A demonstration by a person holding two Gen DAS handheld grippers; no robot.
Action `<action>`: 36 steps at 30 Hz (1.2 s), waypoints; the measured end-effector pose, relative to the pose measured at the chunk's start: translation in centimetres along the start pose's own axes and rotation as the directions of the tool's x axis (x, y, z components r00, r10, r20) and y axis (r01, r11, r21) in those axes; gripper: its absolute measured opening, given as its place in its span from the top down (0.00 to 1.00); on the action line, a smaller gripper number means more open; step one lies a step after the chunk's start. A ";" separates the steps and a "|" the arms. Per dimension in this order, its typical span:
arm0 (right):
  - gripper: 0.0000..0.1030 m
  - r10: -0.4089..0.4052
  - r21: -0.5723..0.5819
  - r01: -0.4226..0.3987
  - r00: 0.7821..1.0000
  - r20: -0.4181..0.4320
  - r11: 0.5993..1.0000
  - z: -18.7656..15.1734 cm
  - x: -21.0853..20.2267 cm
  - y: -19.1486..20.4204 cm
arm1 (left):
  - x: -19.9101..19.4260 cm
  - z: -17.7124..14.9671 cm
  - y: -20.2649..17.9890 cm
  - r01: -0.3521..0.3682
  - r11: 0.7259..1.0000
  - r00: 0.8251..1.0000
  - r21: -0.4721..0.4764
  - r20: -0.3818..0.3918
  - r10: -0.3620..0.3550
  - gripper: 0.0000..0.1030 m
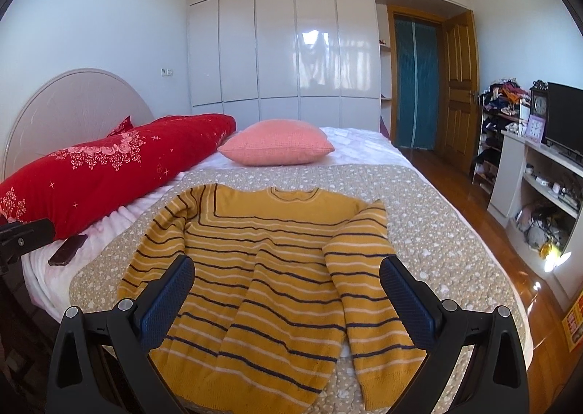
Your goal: Fold small clothes
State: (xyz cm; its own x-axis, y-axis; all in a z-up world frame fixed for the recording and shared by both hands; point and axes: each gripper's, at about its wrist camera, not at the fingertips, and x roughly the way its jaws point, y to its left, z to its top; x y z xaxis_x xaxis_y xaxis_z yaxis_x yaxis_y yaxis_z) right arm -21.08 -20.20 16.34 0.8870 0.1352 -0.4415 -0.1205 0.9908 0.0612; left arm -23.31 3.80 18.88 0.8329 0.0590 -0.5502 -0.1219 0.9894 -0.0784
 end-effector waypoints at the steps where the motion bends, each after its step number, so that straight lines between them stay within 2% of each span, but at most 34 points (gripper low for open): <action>1: 0.00 0.002 0.003 -0.002 1.000 -0.002 1.000 -0.1 0.1 0.0 | 0.0 -0.1 -0.2 -0.003 1.000 1.000 -0.001 -0.001 0.003 0.00; 36: 0.00 0.017 0.058 -0.011 0.994 -0.105 0.998 -2.1 3.4 -0.6 | 4.2 -2.3 -0.9 0.008 1.000 0.991 0.001 -0.137 -0.008 0.00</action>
State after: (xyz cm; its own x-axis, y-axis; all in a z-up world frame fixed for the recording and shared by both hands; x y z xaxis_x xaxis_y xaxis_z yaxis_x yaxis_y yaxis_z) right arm -18.95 -20.35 12.95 0.8334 0.1517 -0.5315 -0.1045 0.9875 0.1180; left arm -20.93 2.81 14.72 0.7523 0.0323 -0.6580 -0.1146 0.9900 -0.0826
